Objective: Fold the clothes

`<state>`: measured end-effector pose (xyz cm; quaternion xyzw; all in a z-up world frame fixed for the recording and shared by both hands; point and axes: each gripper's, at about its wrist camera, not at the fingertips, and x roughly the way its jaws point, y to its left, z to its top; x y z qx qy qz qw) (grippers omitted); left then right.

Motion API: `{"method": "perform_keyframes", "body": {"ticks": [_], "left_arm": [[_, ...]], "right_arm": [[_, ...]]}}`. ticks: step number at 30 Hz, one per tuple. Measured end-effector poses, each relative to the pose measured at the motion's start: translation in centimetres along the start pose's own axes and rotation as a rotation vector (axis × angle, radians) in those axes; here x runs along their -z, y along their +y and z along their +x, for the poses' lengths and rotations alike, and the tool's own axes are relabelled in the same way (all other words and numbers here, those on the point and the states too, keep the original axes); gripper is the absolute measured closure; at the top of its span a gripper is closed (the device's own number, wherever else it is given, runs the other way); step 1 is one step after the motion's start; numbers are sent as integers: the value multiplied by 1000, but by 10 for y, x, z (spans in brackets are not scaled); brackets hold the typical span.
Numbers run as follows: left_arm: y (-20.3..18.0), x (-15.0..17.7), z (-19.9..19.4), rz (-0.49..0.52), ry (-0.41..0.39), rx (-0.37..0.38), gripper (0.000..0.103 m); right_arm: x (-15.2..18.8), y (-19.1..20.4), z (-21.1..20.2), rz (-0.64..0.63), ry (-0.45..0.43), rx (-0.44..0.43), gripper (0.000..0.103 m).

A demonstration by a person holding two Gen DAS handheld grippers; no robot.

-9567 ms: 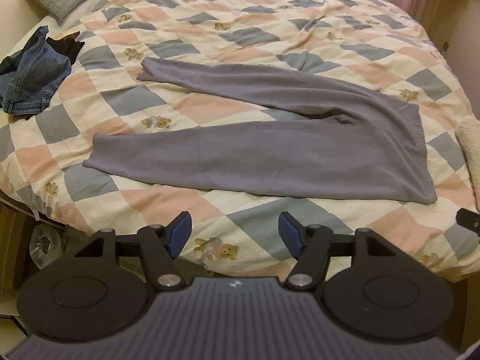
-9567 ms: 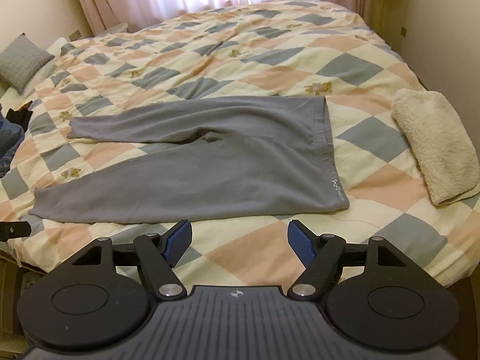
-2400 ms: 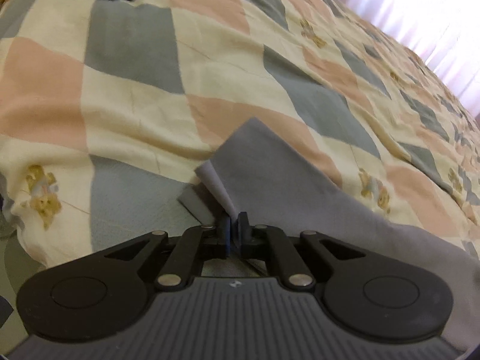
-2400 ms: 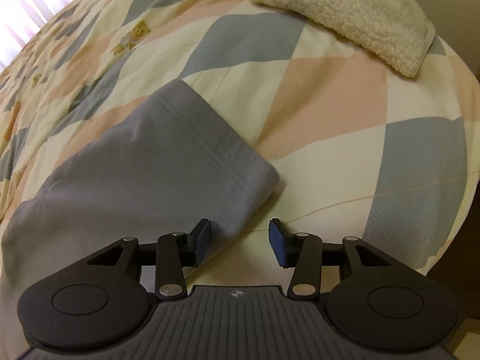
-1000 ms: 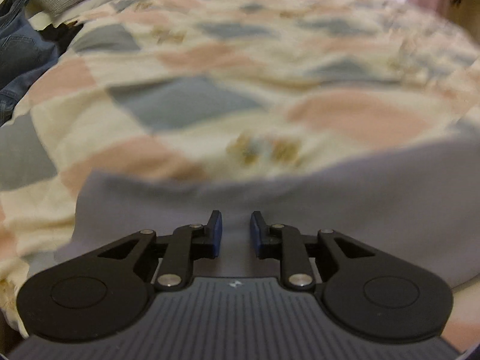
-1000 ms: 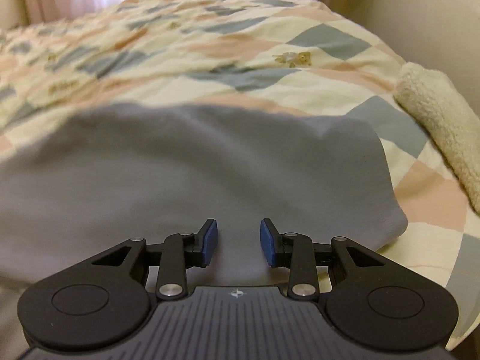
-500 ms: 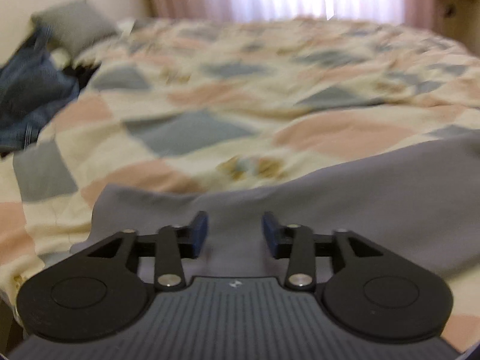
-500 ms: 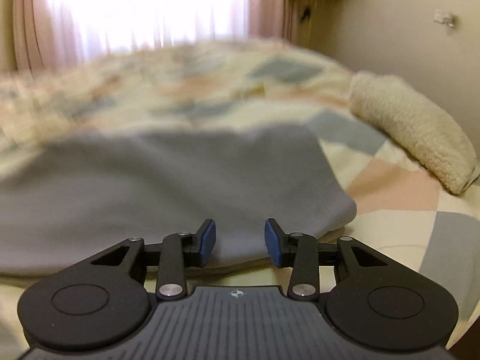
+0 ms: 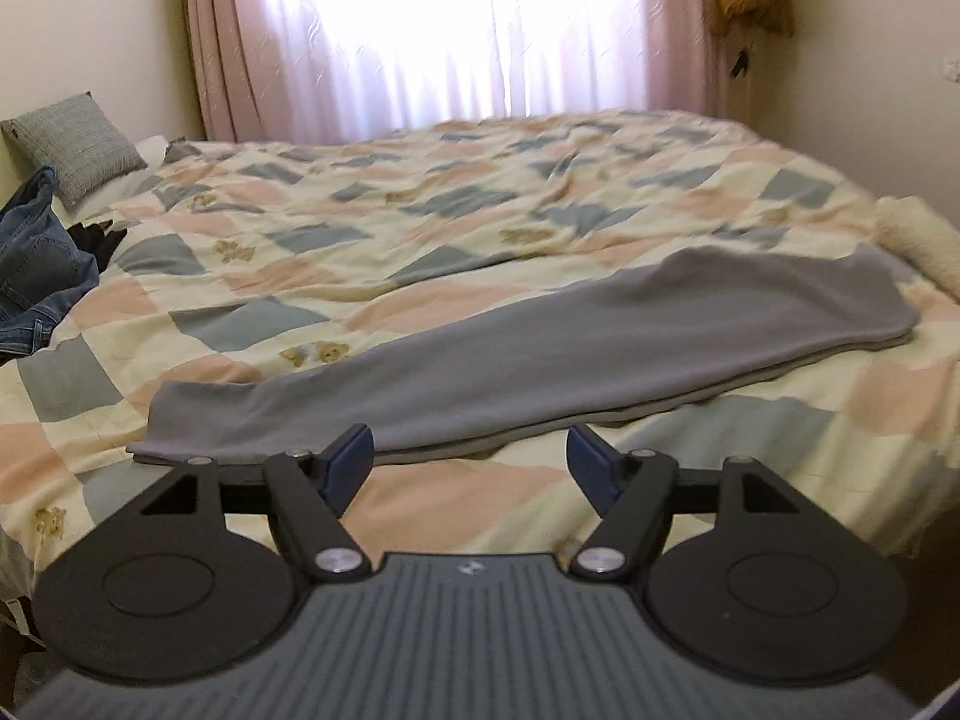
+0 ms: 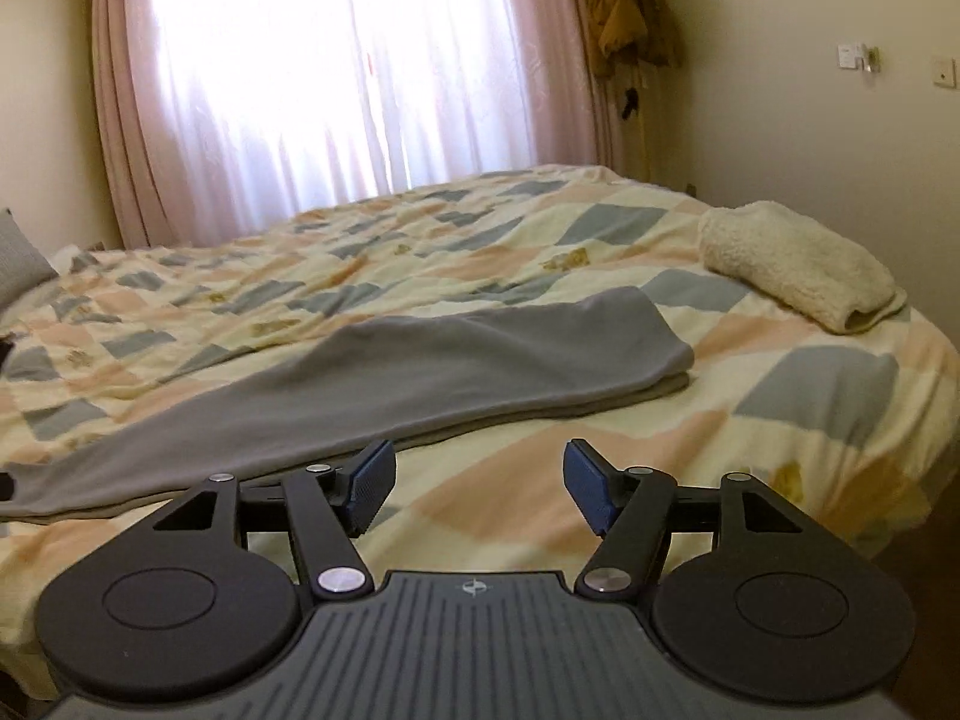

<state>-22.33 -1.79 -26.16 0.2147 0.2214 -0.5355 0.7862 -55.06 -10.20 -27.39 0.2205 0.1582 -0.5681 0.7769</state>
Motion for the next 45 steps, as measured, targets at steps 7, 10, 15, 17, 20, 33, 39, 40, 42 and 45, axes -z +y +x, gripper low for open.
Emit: {"method": "perform_keyframes", "body": {"ticks": [7, 10, 15, 17, 20, 33, 39, 40, 42, 45], "left_arm": [[-3, 6, -22, -36, -16, 18, 35], [-1, 8, -17, -66, -10, 31, 35], [7, 9, 8, -122, 38, 31, 35], [12, 6, 22, -141, 70, 16, 35], [22, 1, 42, -183, 96, 1, 35], [130, 37, 100, -672, 81, 74, 35], [229, 74, 119, -1058, 4, 17, 36], [240, 78, 123, -1093, -6, 5, 37], [260, 86, 134, -1168, -24, -2, 42], [283, 102, 152, -1306, -58, 26, 54]], "right_arm": [[3, 1, -28, 20, -15, 12, 37], [-2, 7, -26, 20, -6, 20, 37], [-9, 22, -5, -19, 28, 37, 37], [-12, 26, 9, -30, 43, 36, 37], [-17, 31, 30, -46, 64, 36, 37], [-14, 43, 107, -78, 167, -35, 36], [-7, 47, 134, -72, 203, -62, 36], [-7, 49, 139, -67, 205, -66, 37], [-10, 51, 149, -60, 213, -72, 37], [-13, 55, 164, -61, 230, -67, 37]]}}
